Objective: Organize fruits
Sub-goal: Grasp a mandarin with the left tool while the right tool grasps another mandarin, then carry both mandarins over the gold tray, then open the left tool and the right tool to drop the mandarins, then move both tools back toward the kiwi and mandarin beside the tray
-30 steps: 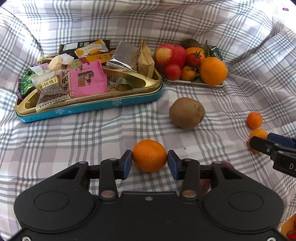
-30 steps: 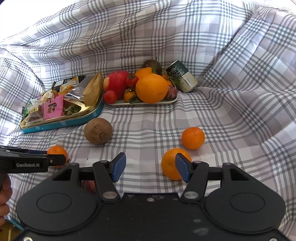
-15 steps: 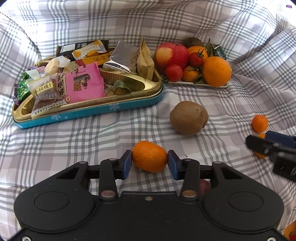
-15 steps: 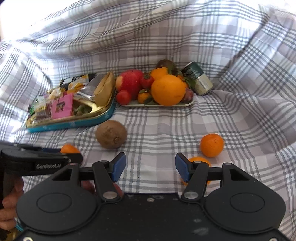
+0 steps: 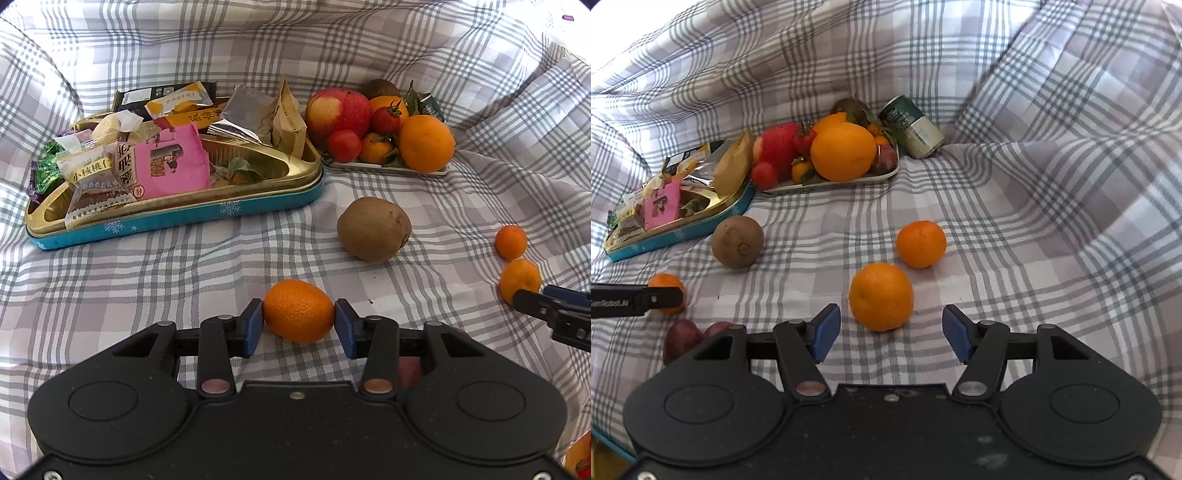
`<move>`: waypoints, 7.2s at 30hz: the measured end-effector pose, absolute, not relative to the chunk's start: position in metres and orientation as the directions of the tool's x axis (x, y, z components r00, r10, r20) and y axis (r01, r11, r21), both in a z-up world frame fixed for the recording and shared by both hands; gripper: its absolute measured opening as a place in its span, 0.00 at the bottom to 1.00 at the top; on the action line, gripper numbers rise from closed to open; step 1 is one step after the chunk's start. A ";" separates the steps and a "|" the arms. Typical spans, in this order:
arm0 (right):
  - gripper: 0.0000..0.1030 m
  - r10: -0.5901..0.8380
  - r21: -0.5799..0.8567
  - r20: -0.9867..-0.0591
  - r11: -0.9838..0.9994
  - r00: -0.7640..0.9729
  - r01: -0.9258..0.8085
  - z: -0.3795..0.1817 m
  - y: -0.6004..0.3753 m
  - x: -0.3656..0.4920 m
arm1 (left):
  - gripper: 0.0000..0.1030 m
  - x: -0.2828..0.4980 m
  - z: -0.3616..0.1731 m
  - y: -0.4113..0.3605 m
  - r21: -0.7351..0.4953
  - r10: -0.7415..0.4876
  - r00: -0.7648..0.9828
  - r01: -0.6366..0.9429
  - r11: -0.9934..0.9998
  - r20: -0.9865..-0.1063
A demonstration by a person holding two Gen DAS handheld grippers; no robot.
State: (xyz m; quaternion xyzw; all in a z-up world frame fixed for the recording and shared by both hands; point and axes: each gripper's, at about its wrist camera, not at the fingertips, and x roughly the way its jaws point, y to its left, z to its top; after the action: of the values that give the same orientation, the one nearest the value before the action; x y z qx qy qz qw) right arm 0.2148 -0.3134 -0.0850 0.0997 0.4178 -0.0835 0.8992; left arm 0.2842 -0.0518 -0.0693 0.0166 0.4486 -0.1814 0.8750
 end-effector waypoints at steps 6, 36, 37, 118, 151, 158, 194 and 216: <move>0.63 -0.080 0.102 -0.769 0.964 0.634 0.245 -0.098 -0.309 0.232 | 0.51 0.284 -0.066 -0.051 -0.138 -0.313 0.549 0.336 0.932 -0.775; 0.44 -0.044 0.120 -0.735 0.974 0.677 0.193 -0.080 -0.303 0.200 | 0.47 0.259 -0.041 -0.049 -0.176 -0.338 0.533 0.333 0.926 -0.776; 0.44 -0.038 0.124 -0.732 0.974 0.680 0.188 -0.078 -0.302 0.197 | 0.47 0.254 -0.038 -0.049 -0.169 -0.336 0.534 0.337 0.926 -0.776; 0.45 0.112 0.216 -0.766 0.973 0.633 0.088 -0.039 -0.228 0.004 | 0.48 0.032 -0.030 -0.047 -0.091 -0.184 0.494 0.206 0.974 -0.850; 0.45 0.092 0.201 -0.766 0.974 0.636 0.101 -0.041 -0.227 0.005 | 0.48 0.035 -0.032 -0.038 -0.039 -0.093 0.526 0.113 0.993 -0.845; 0.47 0.075 0.192 -0.769 0.974 0.634 0.118 -0.041 -0.232 0.008 | 0.48 0.046 -0.029 -0.039 -0.011 -0.080 0.517 0.134 0.991 -0.852; 0.51 -0.138 0.022 -0.637 0.980 0.759 0.197 -0.076 -0.310 0.162 | 0.48 0.174 -0.032 -0.066 0.004 -0.099 0.576 0.174 0.985 -0.812; 0.54 -0.149 0.011 -0.658 0.978 0.738 0.207 -0.120 -0.338 0.249 | 0.48 0.227 -0.034 -0.094 0.025 -0.173 0.639 0.287 0.958 -0.749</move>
State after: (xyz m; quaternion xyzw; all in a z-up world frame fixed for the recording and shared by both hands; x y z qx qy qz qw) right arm 0.2485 -0.3379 -0.1204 0.0417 0.3489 -0.0957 0.9313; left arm 0.2268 -0.0938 -0.0337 0.0708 0.4051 -0.1274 0.9026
